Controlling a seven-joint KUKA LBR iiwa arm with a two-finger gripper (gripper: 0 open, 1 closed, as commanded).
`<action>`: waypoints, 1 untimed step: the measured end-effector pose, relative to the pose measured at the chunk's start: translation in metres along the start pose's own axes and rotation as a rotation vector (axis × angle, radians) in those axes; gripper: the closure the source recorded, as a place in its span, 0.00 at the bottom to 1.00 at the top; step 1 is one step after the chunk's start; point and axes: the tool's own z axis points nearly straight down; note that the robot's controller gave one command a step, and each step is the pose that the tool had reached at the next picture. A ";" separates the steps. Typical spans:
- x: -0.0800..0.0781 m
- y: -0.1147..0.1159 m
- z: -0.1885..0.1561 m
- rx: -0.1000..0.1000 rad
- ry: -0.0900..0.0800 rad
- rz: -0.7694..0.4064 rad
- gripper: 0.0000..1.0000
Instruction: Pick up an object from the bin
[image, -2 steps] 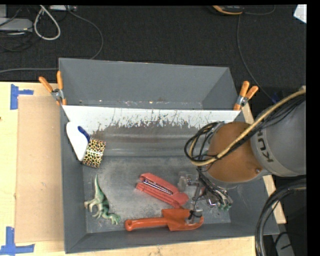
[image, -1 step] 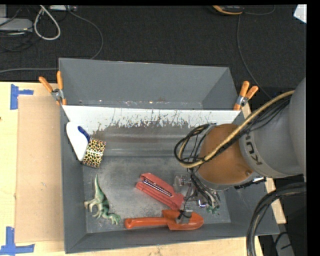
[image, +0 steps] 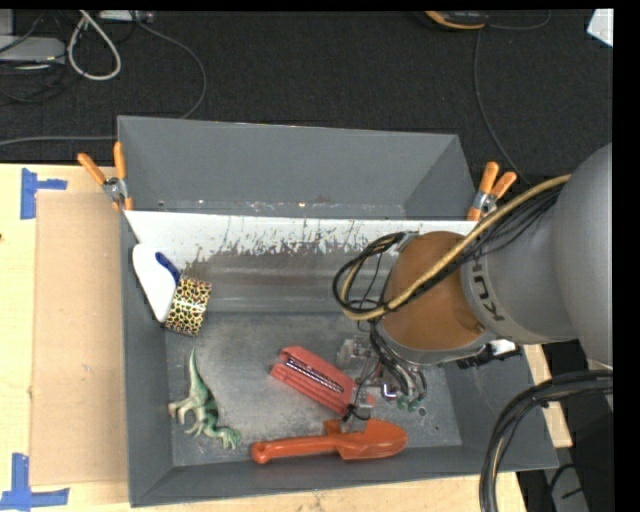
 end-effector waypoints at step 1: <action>0.018 -0.004 -0.001 -0.002 -0.005 -0.054 0.00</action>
Offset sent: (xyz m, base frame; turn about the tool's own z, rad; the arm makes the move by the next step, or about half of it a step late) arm -0.0077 -0.0087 0.0008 0.0037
